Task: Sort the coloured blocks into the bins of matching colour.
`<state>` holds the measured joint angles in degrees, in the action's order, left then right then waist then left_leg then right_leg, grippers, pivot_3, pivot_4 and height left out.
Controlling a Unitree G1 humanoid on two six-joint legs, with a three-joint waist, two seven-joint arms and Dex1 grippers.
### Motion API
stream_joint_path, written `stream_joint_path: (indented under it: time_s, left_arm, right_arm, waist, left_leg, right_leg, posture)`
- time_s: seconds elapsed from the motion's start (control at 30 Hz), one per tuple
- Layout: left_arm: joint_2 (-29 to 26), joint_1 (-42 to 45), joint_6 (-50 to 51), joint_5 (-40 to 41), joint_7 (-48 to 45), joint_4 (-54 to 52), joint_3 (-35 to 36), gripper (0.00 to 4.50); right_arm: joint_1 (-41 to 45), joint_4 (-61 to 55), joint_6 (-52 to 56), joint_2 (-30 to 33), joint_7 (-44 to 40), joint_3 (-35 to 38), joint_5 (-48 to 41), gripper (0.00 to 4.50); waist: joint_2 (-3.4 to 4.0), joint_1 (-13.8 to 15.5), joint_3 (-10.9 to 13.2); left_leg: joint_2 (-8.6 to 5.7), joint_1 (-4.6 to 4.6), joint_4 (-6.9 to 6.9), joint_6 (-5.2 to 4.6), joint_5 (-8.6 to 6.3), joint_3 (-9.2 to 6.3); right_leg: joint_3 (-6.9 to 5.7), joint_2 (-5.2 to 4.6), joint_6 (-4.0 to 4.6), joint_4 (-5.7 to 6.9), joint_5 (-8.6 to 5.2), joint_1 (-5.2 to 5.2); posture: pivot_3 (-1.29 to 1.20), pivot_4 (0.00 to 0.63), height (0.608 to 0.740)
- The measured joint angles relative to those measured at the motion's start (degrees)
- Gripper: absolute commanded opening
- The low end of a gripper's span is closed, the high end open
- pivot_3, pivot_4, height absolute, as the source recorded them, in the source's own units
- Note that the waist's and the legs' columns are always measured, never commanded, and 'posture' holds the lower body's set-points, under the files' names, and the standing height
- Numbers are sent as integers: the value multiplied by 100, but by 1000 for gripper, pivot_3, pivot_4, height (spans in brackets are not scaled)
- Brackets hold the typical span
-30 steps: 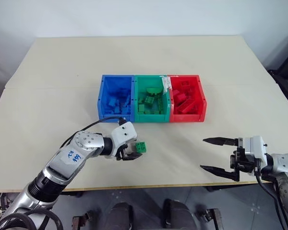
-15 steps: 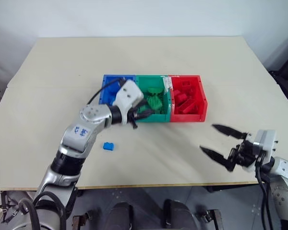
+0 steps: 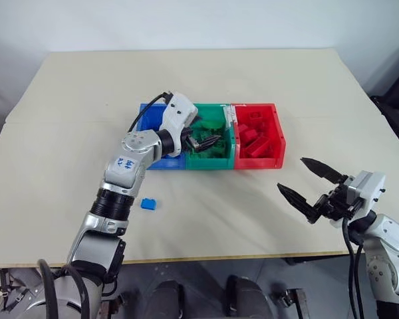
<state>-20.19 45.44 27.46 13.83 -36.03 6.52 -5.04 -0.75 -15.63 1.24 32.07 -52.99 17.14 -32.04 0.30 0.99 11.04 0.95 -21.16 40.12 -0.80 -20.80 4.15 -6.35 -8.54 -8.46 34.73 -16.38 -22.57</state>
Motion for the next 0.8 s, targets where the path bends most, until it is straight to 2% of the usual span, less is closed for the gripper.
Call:
stream_joint_path:
  time_s: [0.13,0.27,0.4,0.53,0.63,0.8]
  left_arm:
    - [-804,-1116,-95,545,-835,-906,550,4488]
    - [-1775,-2862,-511,1154,-1987,-1589,1503,4488]
    - [-2021,-3837,-824,1437,-2147,-1448,2739,4488]
    - [-2124,-5133,-1450,1440,-2502,-1161,3692,4488]
    - [-2127,-5673,-1713,1418,-2638,-1018,3930,4488]
    - [-2124,-5749,-2103,1345,-2663,-1225,3772,4488]
  right_arm:
    - [255,51,196,264,-474,-283,-121,4500]
    - [588,339,443,511,-1134,-684,-200,4500]
    - [1055,727,443,557,-1728,-1086,-118,4500]
    - [1444,1299,117,599,-2341,-1422,132,4500]
    - [1637,1701,-85,594,-2640,-1548,273,4500]
    - [1927,2030,-258,561,-2852,-1651,342,4500]
  waist:
    - [1,-84,0]
    - [0,-117,0]
    - [-2,11,0]
    - [-3,-8,-1]
    - [-3,40,-1]
    - [-4,35,-2]
  left_leg:
    - [5,1,-2,1,0,-2]
    - [8,2,-3,1,0,-24]
    - [5,1,14,-1,-1,-29]
    - [6,4,6,-8,-11,-32]
    - [3,-2,7,-7,-12,-26]
    - [3,2,7,-7,-12,-28]
  right_leg:
    - [1,1,2,0,-1,-2]
    - [3,0,4,-3,-2,-3]
    - [-4,-6,3,1,-1,8]
    - [5,-6,3,-2,-1,0]
    - [-5,-7,3,-4,-1,2]
    - [-4,-11,3,-1,-1,4]
  posture:
    - [0,150,740]
    - [0,150,740]
    - [0,150,740]
    - [0,150,740]
    - [0,150,740]
    - [0,150,740]
